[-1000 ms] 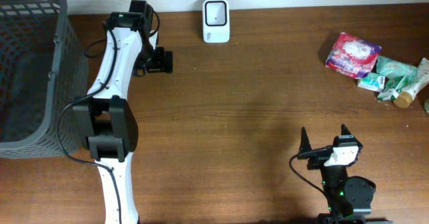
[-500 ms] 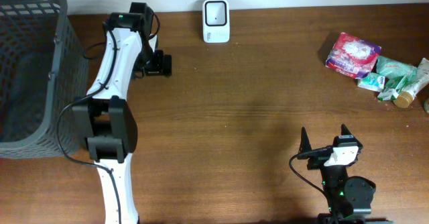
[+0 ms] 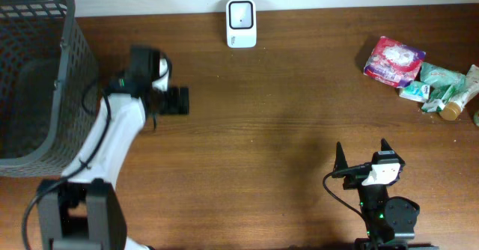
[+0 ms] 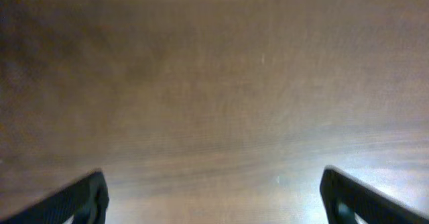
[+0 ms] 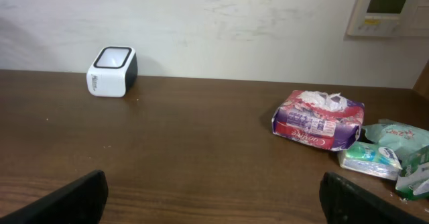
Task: Scan the item barcode
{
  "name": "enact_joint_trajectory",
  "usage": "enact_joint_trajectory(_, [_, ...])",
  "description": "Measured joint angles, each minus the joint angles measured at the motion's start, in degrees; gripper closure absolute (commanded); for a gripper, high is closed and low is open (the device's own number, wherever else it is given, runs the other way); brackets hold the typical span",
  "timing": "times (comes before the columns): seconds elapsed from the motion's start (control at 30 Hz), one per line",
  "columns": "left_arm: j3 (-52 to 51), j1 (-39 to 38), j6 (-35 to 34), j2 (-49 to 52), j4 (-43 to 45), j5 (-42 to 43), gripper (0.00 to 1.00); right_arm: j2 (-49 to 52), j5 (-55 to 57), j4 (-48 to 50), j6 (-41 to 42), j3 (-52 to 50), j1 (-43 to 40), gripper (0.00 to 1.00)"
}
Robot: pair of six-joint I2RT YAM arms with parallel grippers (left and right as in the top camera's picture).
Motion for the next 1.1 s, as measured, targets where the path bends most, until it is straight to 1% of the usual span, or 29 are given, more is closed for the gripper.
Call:
enact_joint_trajectory(0.03, [-3.89, 0.00, 0.02, -1.86, 2.14, 0.28, 0.01, -0.02, 0.02, 0.02, 0.00, 0.00, 0.00, 0.01])
enact_joint_trajectory(0.13, [-17.97, 0.00, 0.15, -10.99, 13.55, 1.14, 0.01, 0.00, 0.00, 0.00, -0.02, 0.00, 0.00, 0.01])
enact_joint_trajectory(0.2, [-26.67, 0.00, 0.13, -19.45, 19.02, 1.46, 0.01, -0.04, 0.02, 0.02, 0.00, 0.00, 0.00, 0.01])
enact_joint_trajectory(0.23, [-30.38, 0.00, 0.13, -22.25, 24.92, 1.51, 0.01, -0.02, 0.02, 0.07, -0.02, 0.00, 0.00, 0.01])
enact_joint_trajectory(0.3, [-40.28, 0.02, 0.13, -31.61, 32.39, 1.64, 0.01, 0.00, 0.02, 0.00, -0.04, 0.00, 0.00, 0.01])
enact_joint_trajectory(0.43, [-54.66, 0.00, 0.15, -47.89, 39.71, 1.79, 0.01, -0.04, 0.02, 0.00, 0.04, 0.00, 0.00, 0.01])
enact_joint_trajectory(0.6, [-60.70, 0.00, 0.15, -63.65, 40.13, 1.92, 0.01, 0.00, 0.02, 0.00, 0.00, 0.00, 0.00, 0.01])
enact_joint_trajectory(0.77, [-63.10, 0.00, 0.15, -72.61, 40.63, 1.84, 0.01, 0.00, 0.00, 0.00, 0.00, 0.00, 0.00, 0.01])
enact_joint_trajectory(0.83, [-65.24, 0.00, 0.13, -76.04, 42.49, 1.66, 0.01, -0.04, 0.02, 0.02, -0.02, 0.00, 0.00, 0.01])
enact_joint_trajectory(0.9, [-67.04, 0.02, 0.15, -79.56, 42.45, 1.60, 0.01, -0.04, 0.00, 0.00, -0.04, 0.00, 0.00, 0.01])
enact_joint_trajectory(1.0, [-67.58, 0.85, 0.15, -83.73, 42.75, 1.46, 0.01, -0.04, 0.02, 0.00, 0.00, 0.00, 0.00, 0.01])
enact_joint_trajectory(1.1, [-67.54, 3.26, 0.15, -87.93, 40.06, 1.44, 0.01, -0.04, 0.02, 0.02, 0.00, 0.00, 0.00, 0.01])
